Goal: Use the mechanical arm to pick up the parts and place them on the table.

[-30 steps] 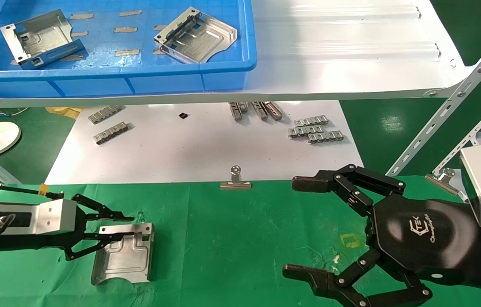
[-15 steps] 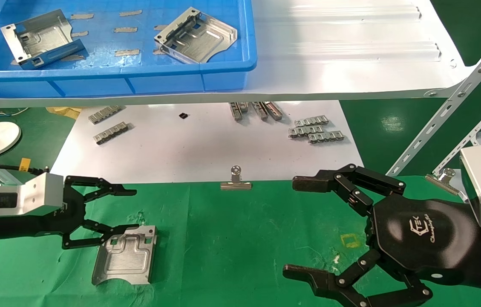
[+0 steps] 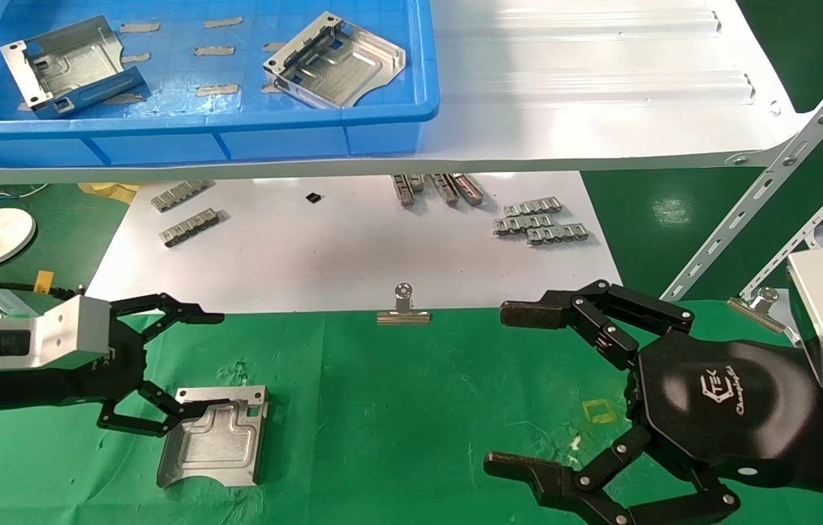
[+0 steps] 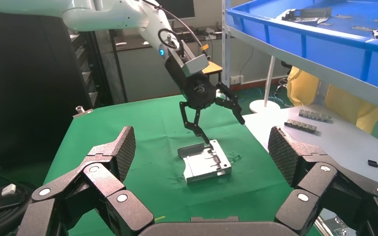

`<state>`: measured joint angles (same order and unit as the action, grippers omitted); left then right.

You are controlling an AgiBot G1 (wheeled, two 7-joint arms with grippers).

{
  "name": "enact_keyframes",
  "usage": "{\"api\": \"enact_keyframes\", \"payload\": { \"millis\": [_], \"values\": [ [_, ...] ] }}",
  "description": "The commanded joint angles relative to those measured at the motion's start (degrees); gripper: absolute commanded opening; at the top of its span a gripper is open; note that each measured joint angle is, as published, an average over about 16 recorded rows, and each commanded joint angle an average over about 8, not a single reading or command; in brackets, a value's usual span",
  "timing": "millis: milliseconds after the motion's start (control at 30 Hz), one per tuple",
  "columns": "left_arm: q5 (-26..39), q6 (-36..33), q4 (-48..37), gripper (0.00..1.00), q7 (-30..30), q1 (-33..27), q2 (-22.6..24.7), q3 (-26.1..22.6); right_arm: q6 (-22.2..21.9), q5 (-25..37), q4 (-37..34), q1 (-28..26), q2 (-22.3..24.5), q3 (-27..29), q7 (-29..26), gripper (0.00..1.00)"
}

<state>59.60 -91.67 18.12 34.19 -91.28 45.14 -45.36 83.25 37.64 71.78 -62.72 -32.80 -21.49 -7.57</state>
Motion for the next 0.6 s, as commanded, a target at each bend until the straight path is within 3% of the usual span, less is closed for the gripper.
{"api": "enact_keyframes", "payload": {
  "millis": [33, 600],
  "values": [
    [-0.3, 0.1, 0.9, 1.0, -0.7, 0.5, -0.2, 0.5, 0.0, 0.0, 0.0, 0.0, 0.0, 0.0, 0.0, 1.0],
    [-5.6, 1.9, 17.4, 1.0, -14.1, 9.4, -3.2, 9.2, 0.0, 0.0, 0.0, 0.0, 0.0, 0.0, 0.0, 1.0]
  ]
}}
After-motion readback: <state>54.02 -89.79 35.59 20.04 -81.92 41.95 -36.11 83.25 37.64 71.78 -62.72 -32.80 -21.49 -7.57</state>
